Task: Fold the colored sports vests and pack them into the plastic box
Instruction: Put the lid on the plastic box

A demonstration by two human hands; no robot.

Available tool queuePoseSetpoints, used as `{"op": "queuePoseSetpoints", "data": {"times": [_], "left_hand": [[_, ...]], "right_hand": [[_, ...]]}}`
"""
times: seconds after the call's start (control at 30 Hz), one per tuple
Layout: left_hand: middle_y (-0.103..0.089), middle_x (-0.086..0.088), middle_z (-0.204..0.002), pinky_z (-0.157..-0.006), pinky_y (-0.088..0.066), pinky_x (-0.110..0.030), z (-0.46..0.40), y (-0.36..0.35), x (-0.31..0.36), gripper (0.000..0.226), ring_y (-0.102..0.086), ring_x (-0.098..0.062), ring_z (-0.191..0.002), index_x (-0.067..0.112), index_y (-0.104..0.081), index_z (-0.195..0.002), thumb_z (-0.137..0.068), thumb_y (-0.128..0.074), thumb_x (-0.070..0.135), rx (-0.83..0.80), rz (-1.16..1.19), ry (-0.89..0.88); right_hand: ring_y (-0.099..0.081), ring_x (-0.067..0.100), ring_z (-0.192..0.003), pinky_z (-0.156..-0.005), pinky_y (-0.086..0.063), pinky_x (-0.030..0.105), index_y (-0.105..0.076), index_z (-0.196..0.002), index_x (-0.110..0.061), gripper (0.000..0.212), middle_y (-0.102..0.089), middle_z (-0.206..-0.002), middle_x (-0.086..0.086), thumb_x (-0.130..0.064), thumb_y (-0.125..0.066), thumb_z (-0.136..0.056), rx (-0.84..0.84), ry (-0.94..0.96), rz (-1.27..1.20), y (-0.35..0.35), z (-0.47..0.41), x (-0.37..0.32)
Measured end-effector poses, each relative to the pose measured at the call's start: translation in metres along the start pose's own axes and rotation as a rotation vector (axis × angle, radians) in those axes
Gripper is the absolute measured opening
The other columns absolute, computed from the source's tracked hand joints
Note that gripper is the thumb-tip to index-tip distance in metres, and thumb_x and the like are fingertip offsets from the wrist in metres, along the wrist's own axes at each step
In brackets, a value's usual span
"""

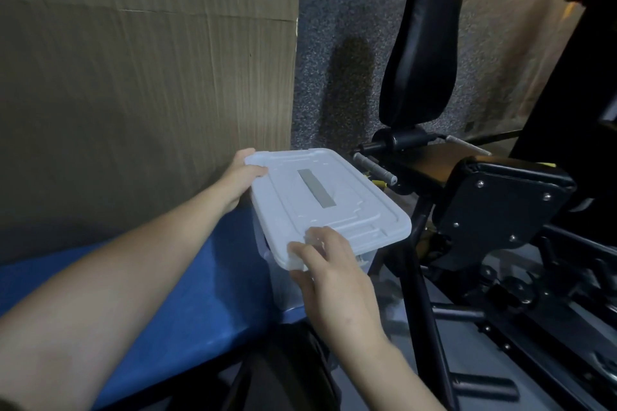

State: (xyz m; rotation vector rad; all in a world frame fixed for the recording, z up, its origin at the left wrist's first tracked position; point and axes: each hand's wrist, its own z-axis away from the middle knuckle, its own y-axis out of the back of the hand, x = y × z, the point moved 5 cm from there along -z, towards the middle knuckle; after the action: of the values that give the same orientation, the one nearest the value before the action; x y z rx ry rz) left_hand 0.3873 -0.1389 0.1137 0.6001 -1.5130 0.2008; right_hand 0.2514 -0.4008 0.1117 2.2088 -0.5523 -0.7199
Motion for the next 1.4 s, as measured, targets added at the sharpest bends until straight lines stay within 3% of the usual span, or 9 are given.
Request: {"op": "queuePoseSetpoints", "data": {"times": [0.13, 0.33, 0.5, 0.73, 0.83, 0.93, 1.03, 1.27, 1.4], "left_hand": [[-0.048, -0.001, -0.124, -0.067, -0.037, -0.012, -0.009, -0.003, -0.001, 0.054, -0.049, -0.014, -0.107, 0.013, -0.037, -0.148, -0.098, -0.058, 0.008, 0.02, -0.035, 0.003], [-0.052, -0.009, -0.134, -0.07, -0.042, -0.016, -0.021, -0.001, -0.006, 0.05, -0.053, -0.018, -0.105, 0.017, -0.041, -0.148, -0.1, -0.056, 0.013, 0.05, -0.131, -0.003], [-0.045, -0.009, -0.146, -0.081, -0.041, -0.026, -0.024, -0.001, -0.002, 0.045, -0.051, -0.018, -0.108, 0.017, -0.045, -0.145, -0.101, -0.054, 0.017, 0.059, -0.235, -0.053], [-0.045, -0.009, -0.141, -0.081, -0.04, -0.025, -0.027, 0.0, -0.004, 0.046, -0.054, -0.024, -0.11, 0.016, -0.046, -0.145, -0.1, -0.054, 0.02, 0.044, -0.272, -0.025], [-0.051, -0.001, -0.13, -0.076, -0.04, -0.022, -0.03, 0.001, -0.006, 0.049, -0.051, -0.013, -0.107, 0.013, -0.042, -0.146, -0.099, -0.055, 0.016, -0.029, -0.22, -0.003], [-0.048, 0.003, -0.134, -0.089, -0.033, -0.019, -0.029, 0.002, -0.008, 0.053, -0.047, -0.011, -0.115, 0.016, -0.038, -0.149, -0.099, -0.057, 0.016, -0.055, -0.165, 0.005], [-0.049, 0.002, -0.139, -0.081, -0.037, -0.017, -0.032, 0.001, -0.01, 0.056, -0.049, -0.011, -0.117, 0.019, -0.039, -0.15, -0.097, -0.059, 0.017, -0.075, -0.122, 0.008], [-0.052, 0.001, -0.133, -0.08, -0.038, -0.016, -0.025, 0.013, -0.02, 0.053, -0.052, -0.012, -0.111, 0.025, -0.046, -0.14, -0.092, -0.066, 0.017, -0.068, 0.013, 0.03], [-0.052, 0.005, -0.106, -0.074, -0.037, -0.023, -0.003, 0.047, -0.032, 0.044, -0.05, -0.01, -0.088, 0.029, -0.048, -0.127, -0.089, -0.07, 0.022, -0.027, 0.023, 0.056]], "right_hand": [[-0.061, 0.015, -0.092, -0.044, -0.036, 0.024, -0.063, -0.099, -0.026, 0.031, -0.058, -0.11, -0.004, -0.021, -0.077, -0.072, 0.052, 0.011, 0.173, -0.006, -0.007, -0.006], [-0.057, 0.023, -0.077, -0.067, -0.025, 0.034, -0.064, -0.082, -0.023, 0.016, -0.059, -0.083, -0.002, -0.026, -0.073, -0.069, 0.106, 0.11, 0.271, -0.026, -0.023, -0.015], [-0.058, 0.02, -0.102, -0.09, -0.04, 0.038, -0.069, -0.108, -0.024, 0.034, -0.065, -0.111, -0.001, -0.049, -0.055, -0.091, 0.105, 0.035, 0.065, -0.003, -0.035, 0.022], [-0.032, 0.021, -0.142, -0.114, -0.029, 0.046, -0.047, -0.143, -0.033, 0.052, -0.036, -0.153, -0.003, -0.059, -0.042, -0.098, -0.124, -0.369, 0.088, 0.017, -0.068, 0.114], [-0.036, 0.028, -0.137, -0.107, -0.038, 0.05, -0.044, -0.141, -0.036, 0.051, -0.032, -0.153, -0.002, -0.059, -0.043, -0.096, -0.211, -0.483, -0.027, 0.011, -0.065, 0.12], [-0.05, 0.027, -0.108, -0.086, -0.042, 0.041, -0.048, -0.131, -0.035, 0.039, -0.041, -0.136, -0.002, -0.055, -0.043, -0.098, -0.239, -0.533, -0.071, 0.009, -0.061, 0.119], [-0.051, 0.022, -0.087, -0.076, -0.039, 0.036, -0.051, -0.13, -0.041, 0.035, -0.042, -0.119, -0.004, -0.053, -0.044, -0.098, -0.203, -0.601, -0.122, 0.009, -0.059, 0.125], [-0.068, 0.018, -0.085, -0.073, -0.057, 0.036, -0.064, -0.115, -0.045, 0.028, -0.065, -0.109, 0.004, -0.048, -0.05, -0.091, -0.032, -0.691, -0.45, -0.001, -0.062, 0.146], [-0.068, 0.02, -0.082, -0.068, -0.058, 0.04, -0.063, -0.105, -0.037, 0.013, -0.069, -0.096, -0.002, -0.033, -0.055, -0.098, 0.064, -0.725, -0.523, -0.002, -0.072, 0.147]]}}
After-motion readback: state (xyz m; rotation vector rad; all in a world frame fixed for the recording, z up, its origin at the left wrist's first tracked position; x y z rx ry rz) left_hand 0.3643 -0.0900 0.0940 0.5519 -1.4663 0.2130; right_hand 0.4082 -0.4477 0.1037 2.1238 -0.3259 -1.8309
